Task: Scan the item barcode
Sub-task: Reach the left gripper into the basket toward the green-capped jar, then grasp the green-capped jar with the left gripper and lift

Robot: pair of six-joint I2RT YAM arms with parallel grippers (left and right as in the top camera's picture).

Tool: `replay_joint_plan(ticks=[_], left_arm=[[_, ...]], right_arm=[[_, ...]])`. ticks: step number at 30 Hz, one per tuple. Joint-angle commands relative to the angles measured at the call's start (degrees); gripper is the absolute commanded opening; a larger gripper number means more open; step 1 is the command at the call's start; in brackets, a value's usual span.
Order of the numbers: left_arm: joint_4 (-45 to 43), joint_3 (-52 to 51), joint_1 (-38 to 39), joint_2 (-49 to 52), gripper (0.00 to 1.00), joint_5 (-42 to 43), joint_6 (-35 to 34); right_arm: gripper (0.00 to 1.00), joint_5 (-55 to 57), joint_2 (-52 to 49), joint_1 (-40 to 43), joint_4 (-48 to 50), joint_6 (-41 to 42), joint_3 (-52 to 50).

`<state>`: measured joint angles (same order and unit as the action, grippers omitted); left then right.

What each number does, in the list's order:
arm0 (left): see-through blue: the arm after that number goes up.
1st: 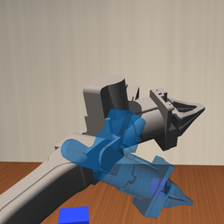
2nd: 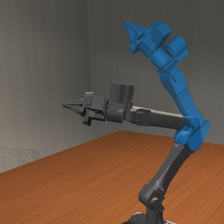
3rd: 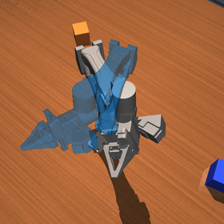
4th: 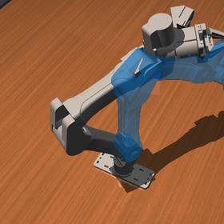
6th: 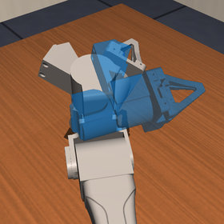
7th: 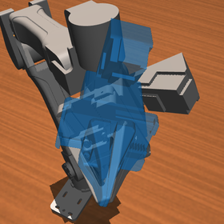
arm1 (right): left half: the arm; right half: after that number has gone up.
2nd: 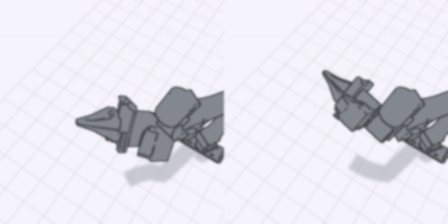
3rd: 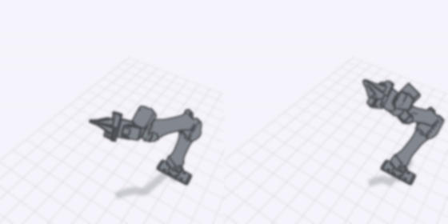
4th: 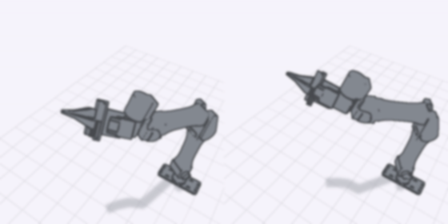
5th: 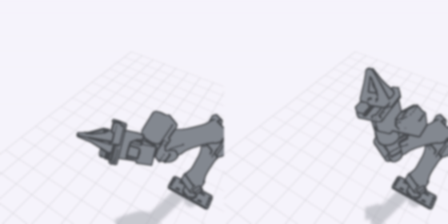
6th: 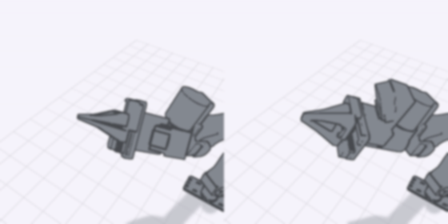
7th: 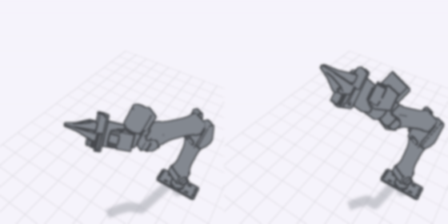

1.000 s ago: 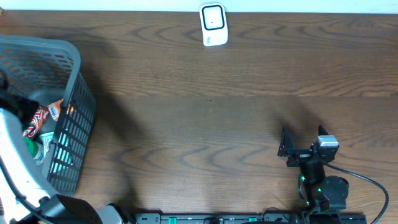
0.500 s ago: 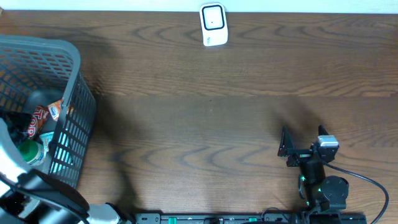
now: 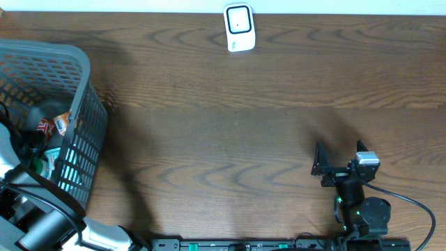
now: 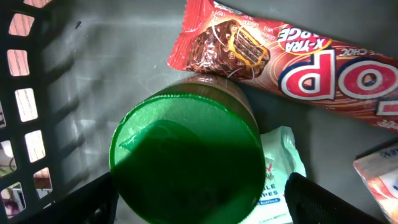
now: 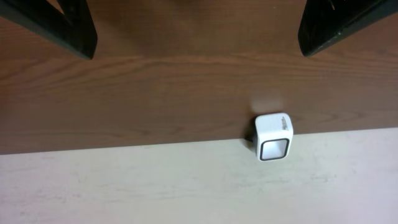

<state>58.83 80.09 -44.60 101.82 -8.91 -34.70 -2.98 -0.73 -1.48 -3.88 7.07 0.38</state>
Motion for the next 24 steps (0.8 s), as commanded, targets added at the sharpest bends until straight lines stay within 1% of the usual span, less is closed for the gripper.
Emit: replay_joint_plan(ticks=[1, 7, 14, 20, 24], left_arm=[[-0.4, -0.4, -0.5, 0.5, 0.85, 0.2, 0.1], [-1.3, -0.5, -1.6, 0.9, 0.85, 0.1, 0.1], [-5.0, -4.3, -2.9, 0.9, 0.85, 0.1, 0.1], [-6.0, -5.0, -2.8, 0.9, 0.85, 0.1, 0.1], [-8.2, -6.7, -2.8, 0.9, 0.85, 0.2, 0.1]], right_arm=[[0.99, 0.1, 0.1, -0.3, -0.2, 0.6, -0.1], [0.99, 0.1, 0.1, -0.3, -0.2, 0.6, -0.1], [0.99, 0.1, 0.1, -0.3, -0.2, 0.6, -0.1], [0.99, 0.1, 0.1, -0.3, -0.2, 0.6, -0.1], [0.99, 0.1, 0.0, -0.3, -0.2, 0.6, -0.1]])
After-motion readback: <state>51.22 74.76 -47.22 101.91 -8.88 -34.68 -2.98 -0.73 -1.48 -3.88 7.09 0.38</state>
